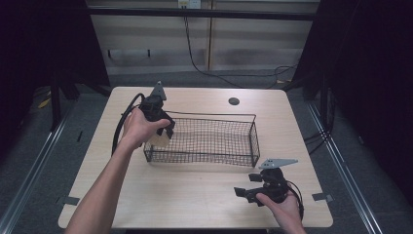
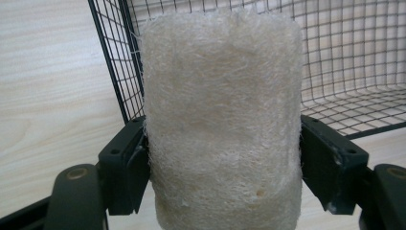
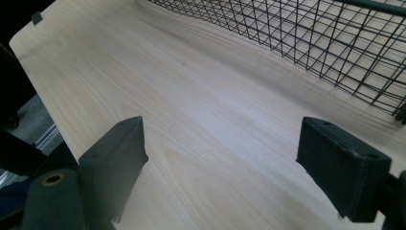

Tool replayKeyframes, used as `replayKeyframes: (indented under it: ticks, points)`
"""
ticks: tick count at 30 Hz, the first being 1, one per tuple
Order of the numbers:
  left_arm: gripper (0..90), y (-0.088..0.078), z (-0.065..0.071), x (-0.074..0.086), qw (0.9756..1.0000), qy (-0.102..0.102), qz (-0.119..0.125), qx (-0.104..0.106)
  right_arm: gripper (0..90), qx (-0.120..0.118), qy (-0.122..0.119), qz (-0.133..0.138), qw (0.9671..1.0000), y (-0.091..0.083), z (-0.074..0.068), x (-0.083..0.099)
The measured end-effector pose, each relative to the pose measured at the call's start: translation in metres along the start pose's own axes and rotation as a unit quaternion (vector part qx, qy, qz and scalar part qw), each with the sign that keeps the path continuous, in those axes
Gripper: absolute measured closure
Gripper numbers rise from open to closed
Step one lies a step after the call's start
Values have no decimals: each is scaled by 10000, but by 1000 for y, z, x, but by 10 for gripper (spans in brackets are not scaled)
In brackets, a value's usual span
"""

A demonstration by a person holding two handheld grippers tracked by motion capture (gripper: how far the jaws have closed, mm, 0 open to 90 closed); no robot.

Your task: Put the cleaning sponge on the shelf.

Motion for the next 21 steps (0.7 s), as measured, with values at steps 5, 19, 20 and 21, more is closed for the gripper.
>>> replayKeyframes:
  ticks: [5,19,20,21]
  points:
    - [263,4,-2,-1,9999,-19,-35,-100,165,-2,57,32,10000,-1,0,0]
    - [262,24,0,0,9986,-2,-38,-521,164,-51,18,-2,10000,0,-2,1]
    - [262,26,0,1,9984,-26,-39,-563,164,-53,21,-2,10000,0,-2,1]
    - [262,28,-1,1,9984,-41,-66,-556,164,-53,21,-2,10000,0,-2,1]
Point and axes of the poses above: each handheld gripper's, and its own axes: y roughly forward along the jaws, x roughly out of its underside, z roughly to its right, the point moved 7 cm from there along y, roughly forward along the jaws, and after that the axes turned 14 degrees about z, right-handed, at the moved point
